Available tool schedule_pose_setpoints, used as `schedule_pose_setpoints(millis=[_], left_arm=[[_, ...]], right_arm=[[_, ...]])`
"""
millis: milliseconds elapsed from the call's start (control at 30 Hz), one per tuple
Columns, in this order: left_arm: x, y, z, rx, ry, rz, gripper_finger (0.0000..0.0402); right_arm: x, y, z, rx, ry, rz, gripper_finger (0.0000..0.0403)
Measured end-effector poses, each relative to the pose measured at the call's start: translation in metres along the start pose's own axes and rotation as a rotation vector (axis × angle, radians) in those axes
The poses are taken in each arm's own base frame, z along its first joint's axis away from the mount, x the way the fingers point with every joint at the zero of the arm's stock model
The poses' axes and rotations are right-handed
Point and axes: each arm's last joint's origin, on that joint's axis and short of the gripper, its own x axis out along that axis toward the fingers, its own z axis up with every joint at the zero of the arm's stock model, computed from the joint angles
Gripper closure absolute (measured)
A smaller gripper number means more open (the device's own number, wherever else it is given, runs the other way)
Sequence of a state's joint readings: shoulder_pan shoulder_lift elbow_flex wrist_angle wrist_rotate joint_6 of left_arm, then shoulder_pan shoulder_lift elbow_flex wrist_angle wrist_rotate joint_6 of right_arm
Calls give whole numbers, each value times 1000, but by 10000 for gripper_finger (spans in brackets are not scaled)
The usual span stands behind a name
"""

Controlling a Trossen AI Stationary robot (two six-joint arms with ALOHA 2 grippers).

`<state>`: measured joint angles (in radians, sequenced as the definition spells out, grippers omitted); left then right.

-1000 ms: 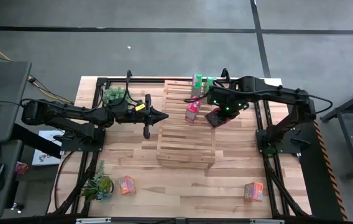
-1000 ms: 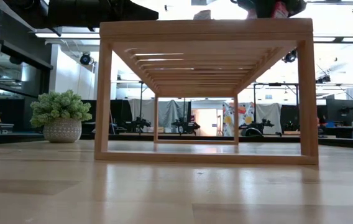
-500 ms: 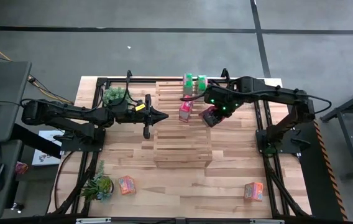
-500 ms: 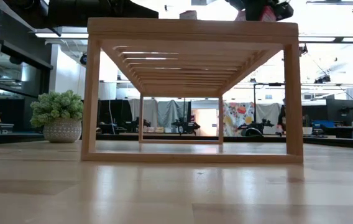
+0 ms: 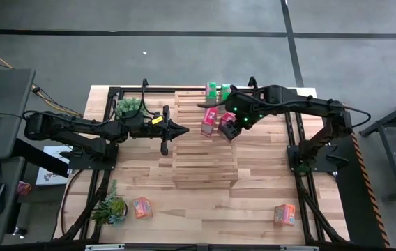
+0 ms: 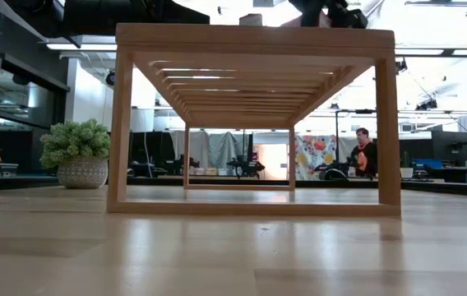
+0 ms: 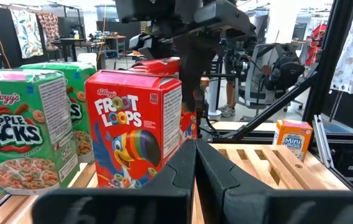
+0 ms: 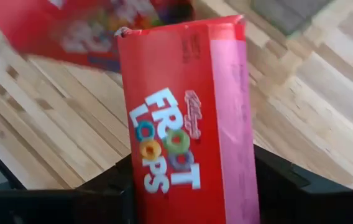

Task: Stack cereal on shelf
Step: Put the red cereal box on the shelf aligned with the other red cereal box

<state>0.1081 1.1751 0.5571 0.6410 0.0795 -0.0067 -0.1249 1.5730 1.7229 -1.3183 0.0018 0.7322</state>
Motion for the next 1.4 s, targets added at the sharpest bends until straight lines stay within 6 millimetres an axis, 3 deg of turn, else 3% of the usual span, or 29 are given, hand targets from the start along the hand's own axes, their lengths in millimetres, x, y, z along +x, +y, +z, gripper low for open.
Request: schedule_pose_setpoints(millis=[433, 833, 1400], left_arm=[[0, 0, 0, 0, 0, 0, 401], [0, 0, 0, -1, 2, 0, 402], [0, 0, -1, -1, 7, 1, 402]], right_arm=[[-4, 1, 1, 20, -16, 38, 199], [-26, 0, -1, -10, -133, 103, 199], [-30, 11, -9, -76, -208, 86, 199]])
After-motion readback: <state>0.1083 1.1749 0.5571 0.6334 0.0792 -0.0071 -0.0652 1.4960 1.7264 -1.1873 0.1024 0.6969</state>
